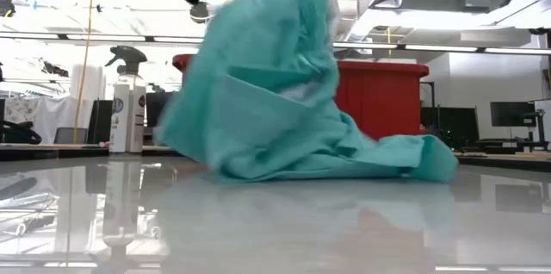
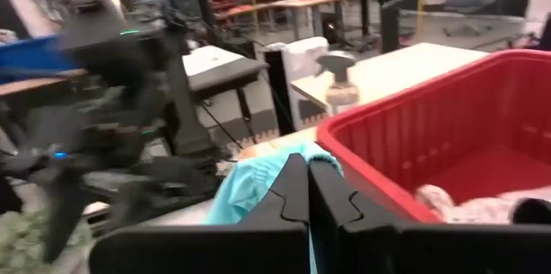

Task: Fold laundry
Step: Fold the light blue shorts

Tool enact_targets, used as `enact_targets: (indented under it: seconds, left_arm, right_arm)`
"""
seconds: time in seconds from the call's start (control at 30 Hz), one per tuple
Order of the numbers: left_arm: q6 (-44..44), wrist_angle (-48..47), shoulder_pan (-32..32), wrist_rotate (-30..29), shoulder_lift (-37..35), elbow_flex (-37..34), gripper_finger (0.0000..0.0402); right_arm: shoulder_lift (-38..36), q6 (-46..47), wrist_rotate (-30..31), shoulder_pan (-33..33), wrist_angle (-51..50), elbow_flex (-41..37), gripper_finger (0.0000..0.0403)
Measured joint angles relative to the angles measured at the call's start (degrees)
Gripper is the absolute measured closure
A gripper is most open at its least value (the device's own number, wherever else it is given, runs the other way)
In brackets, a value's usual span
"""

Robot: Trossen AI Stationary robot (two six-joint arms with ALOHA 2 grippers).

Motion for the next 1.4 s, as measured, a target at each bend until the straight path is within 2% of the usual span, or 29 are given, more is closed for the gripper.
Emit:
enact_targets:
  seconds: [0.17, 0.27, 0.33, 0.5, 0.7, 0.8, 0.97, 1.1, 1.27, 1.4]
  left_arm:
    - [12.7, -0.2, -11.7, -23.4, 3.0, -0.5, 0.0182]
    - [20.5, 1.2, -17.3, -33.0, 8.1, -0.7, 0.0182]
    - [24.7, 3.9, -19.5, -36.0, 12.4, -0.7, 0.0182]
    - [27.2, 1.9, -19.9, -33.6, 22.9, 5.2, 0.0182]
    - [30.2, -7.6, -18.2, -32.9, 28.0, 18.9, 0.0182]
    - [32.5, -10.2, -16.1, -31.3, 30.7, 23.3, 0.0182]
    - [38.3, -13.5, -11.6, -29.8, 37.1, 25.1, 0.0182]
    - [39.5, -13.4, -9.1, -29.6, 41.5, 26.3, 0.0182]
    - [37.6, -14.0, -7.6, -30.0, 45.0, 28.4, 0.0185]
    - [33.6, -17.0, -6.7, -30.7, 45.4, 28.4, 0.0219]
  right_arm:
    - [0.1, 1.9, 0.0, -1.5, -1.5, 0.1, 0.0386]
    - [0.1, 2.1, 0.0, -2.0, -2.3, 0.1, 0.0386]
    - [0.3, 2.8, -0.1, -2.0, -2.4, 0.1, 0.0386]
    - [1.3, 3.5, -0.2, -2.0, -2.1, 0.1, 0.0386]
    - [3.0, 4.5, -0.2, -2.0, -2.1, 0.1, 0.0386]
    - [3.0, 4.6, -0.2, -2.0, -2.0, 0.1, 0.0386]
    - [2.5, 4.7, -0.2, -2.0, -2.0, 0.1, 0.0386]
    - [2.5, 4.7, -0.3, -2.1, -2.3, 0.1, 0.0386]
    - [2.5, 4.7, -0.5, -2.7, -3.1, 0.1, 0.0386]
    - [2.5, 4.6, -0.6, -2.9, -3.5, 0.1, 0.0385]
